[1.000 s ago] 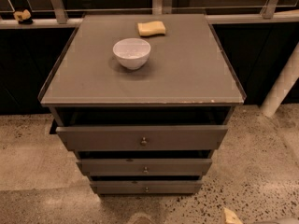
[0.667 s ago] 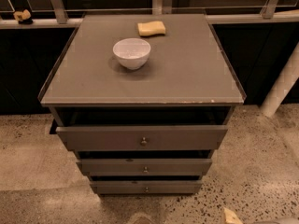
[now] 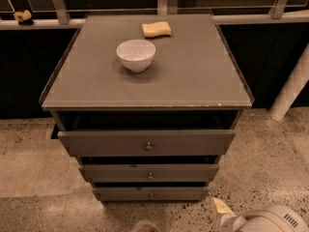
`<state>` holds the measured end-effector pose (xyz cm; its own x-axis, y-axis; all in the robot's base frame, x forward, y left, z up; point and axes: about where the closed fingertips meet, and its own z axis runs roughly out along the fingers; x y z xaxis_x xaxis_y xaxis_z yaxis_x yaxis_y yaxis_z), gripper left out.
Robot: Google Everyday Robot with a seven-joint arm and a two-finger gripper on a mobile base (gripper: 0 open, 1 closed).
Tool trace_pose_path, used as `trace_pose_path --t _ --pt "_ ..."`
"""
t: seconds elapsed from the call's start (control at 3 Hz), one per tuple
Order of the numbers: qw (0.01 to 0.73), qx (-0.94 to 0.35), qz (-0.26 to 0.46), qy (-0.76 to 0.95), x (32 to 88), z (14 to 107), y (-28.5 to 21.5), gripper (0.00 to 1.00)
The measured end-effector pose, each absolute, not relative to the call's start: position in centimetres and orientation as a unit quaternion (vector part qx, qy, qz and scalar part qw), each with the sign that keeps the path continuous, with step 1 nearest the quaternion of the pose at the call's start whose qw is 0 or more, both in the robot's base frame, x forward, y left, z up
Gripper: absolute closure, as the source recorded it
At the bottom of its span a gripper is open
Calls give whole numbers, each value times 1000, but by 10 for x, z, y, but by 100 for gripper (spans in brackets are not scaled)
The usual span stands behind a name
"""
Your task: Open middle drawer
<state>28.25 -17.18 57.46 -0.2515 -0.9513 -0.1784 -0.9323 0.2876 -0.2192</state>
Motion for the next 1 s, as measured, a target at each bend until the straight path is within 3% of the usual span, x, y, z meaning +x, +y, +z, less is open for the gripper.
trace_pose_path --t 1.0 --pt "146 -593 -42 791 366 537 -178 0"
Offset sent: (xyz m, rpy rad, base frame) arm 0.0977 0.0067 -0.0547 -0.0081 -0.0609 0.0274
